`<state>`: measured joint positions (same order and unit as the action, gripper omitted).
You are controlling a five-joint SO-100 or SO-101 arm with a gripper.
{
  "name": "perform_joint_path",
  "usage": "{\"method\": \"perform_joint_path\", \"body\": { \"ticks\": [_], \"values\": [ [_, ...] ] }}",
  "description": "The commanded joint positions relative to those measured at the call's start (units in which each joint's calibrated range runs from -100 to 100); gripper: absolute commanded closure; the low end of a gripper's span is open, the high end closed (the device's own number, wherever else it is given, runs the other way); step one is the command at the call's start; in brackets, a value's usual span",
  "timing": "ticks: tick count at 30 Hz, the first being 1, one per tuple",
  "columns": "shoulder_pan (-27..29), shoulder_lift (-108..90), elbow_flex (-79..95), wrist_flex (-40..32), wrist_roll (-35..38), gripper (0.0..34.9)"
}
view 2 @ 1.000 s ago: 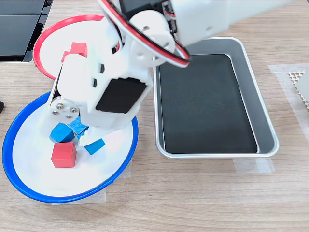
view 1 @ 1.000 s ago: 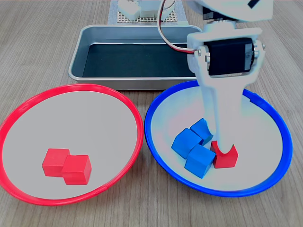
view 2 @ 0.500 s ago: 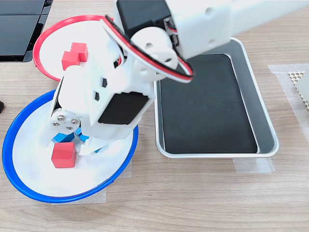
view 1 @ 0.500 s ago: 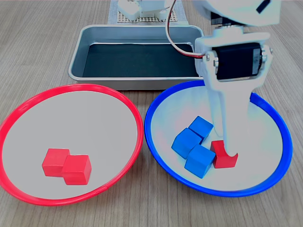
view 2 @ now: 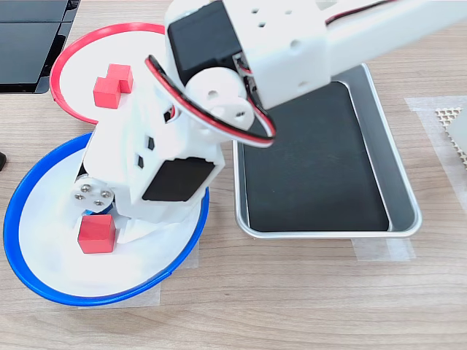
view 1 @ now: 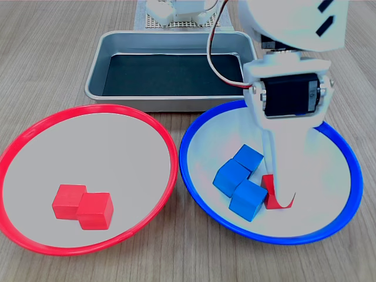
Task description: Relocate any red block in the blue dish to the red dish, correcting any misplacement.
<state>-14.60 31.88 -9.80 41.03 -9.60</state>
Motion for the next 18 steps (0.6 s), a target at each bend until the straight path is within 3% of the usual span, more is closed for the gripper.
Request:
{"method": "perform_joint_path", "body": {
  "ticks": [1, 11, 18],
  "values": [
    [0.63, -0.54, -2.99, -0.87, -0.73, 20.9],
    [0.81, -0.28, -1.26, -2.60, -1.61, 22.6],
    [1.57, -0.80, -0.81, -3.59, -3.47, 29.3]
  ]
}}
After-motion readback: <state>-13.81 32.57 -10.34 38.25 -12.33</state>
